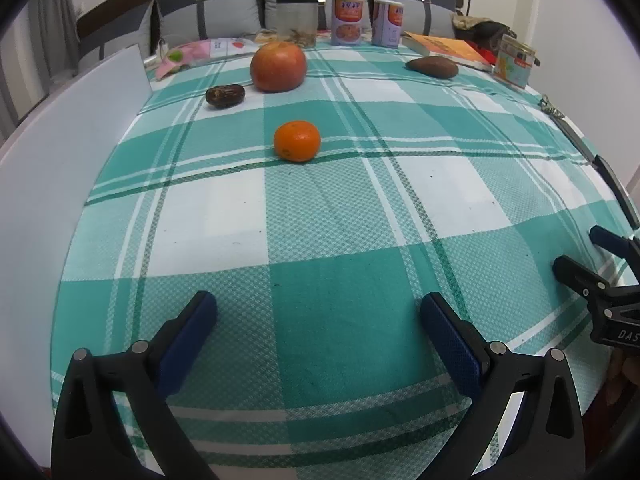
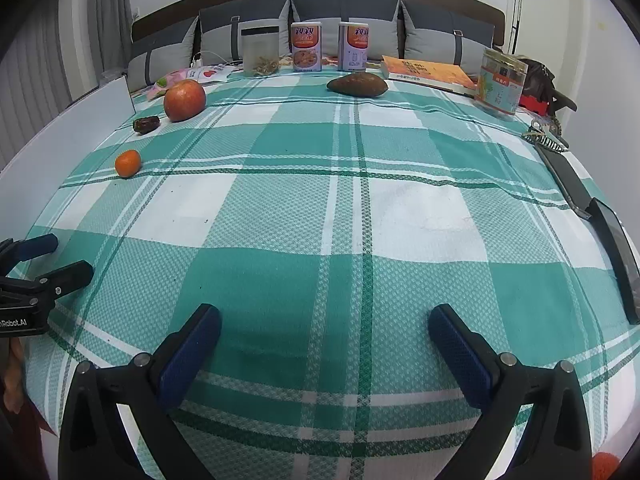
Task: Organize fruits
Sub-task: 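Reach the left tool to the small orange and close on it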
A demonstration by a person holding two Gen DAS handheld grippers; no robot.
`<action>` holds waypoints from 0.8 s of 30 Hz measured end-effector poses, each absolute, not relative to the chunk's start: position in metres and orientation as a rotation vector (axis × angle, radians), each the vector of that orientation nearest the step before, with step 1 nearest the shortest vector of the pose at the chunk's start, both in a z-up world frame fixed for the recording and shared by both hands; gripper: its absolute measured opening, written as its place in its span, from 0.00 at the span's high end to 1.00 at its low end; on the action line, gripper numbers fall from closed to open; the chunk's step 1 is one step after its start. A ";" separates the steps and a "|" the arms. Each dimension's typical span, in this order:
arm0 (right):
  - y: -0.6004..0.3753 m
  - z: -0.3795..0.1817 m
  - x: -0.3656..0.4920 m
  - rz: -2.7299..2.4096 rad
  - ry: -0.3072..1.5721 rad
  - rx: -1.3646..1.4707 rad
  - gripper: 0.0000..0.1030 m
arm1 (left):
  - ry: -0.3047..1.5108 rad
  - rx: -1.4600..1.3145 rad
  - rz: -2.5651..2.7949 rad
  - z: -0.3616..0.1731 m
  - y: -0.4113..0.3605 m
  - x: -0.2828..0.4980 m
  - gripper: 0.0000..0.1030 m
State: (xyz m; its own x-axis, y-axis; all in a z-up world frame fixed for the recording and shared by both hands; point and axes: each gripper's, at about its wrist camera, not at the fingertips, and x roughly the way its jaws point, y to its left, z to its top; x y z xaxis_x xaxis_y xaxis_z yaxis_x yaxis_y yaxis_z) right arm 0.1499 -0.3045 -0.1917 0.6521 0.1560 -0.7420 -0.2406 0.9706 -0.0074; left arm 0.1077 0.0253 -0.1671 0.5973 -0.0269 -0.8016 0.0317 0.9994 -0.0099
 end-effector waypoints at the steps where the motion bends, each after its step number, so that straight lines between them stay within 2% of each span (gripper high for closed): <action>1: -0.305 -0.192 0.150 0.227 0.830 -0.108 0.00 | 0.933 0.005 -0.035 -0.167 0.025 0.108 0.01; 7: -0.304 -0.192 0.150 0.228 0.830 -0.109 0.00 | 0.960 -0.038 -0.087 -0.155 0.033 0.131 0.02; 13: -0.304 -0.192 0.151 0.233 0.830 -0.109 0.00 | 0.932 -0.096 -0.047 -0.143 0.043 0.195 0.03; 15: -0.304 -0.192 0.151 0.233 0.830 -0.109 0.00 | 0.941 -0.090 -0.024 -0.150 0.043 0.209 0.07; 16: -0.304 -0.192 0.151 0.233 0.830 -0.109 0.00 | 0.944 -0.085 -0.017 -0.153 0.043 0.212 0.11; 17: -0.304 -0.192 0.151 0.232 0.830 -0.109 0.00 | 0.951 -0.080 -0.017 -0.156 0.042 0.215 0.31; 18: -0.304 -0.192 0.151 0.232 0.830 -0.109 0.00 | 0.959 -0.063 -0.015 -0.159 0.040 0.217 0.39; 19: -0.304 -0.192 0.151 0.232 0.830 -0.109 0.00 | 0.939 -0.039 -0.009 -0.157 0.040 0.215 0.40; 20: -0.304 -0.192 0.151 0.232 0.830 -0.109 0.00 | 0.929 -0.031 -0.020 -0.157 0.038 0.214 0.60; 21: -0.304 -0.192 0.151 0.232 0.830 -0.109 0.00 | 0.923 -0.025 -0.031 -0.156 0.037 0.211 0.70; 24: -0.304 -0.192 0.151 0.232 0.830 -0.109 0.00 | 0.912 -0.024 -0.054 -0.150 0.038 0.202 0.71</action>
State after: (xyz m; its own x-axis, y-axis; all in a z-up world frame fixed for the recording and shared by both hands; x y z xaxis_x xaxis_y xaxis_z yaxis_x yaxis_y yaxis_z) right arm 0.1510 -0.3037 -0.1917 0.6512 0.1615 -0.7416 -0.2464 0.9692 -0.0053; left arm 0.2023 0.0382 -0.1497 0.6110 -0.0569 -0.7896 0.0363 0.9984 -0.0438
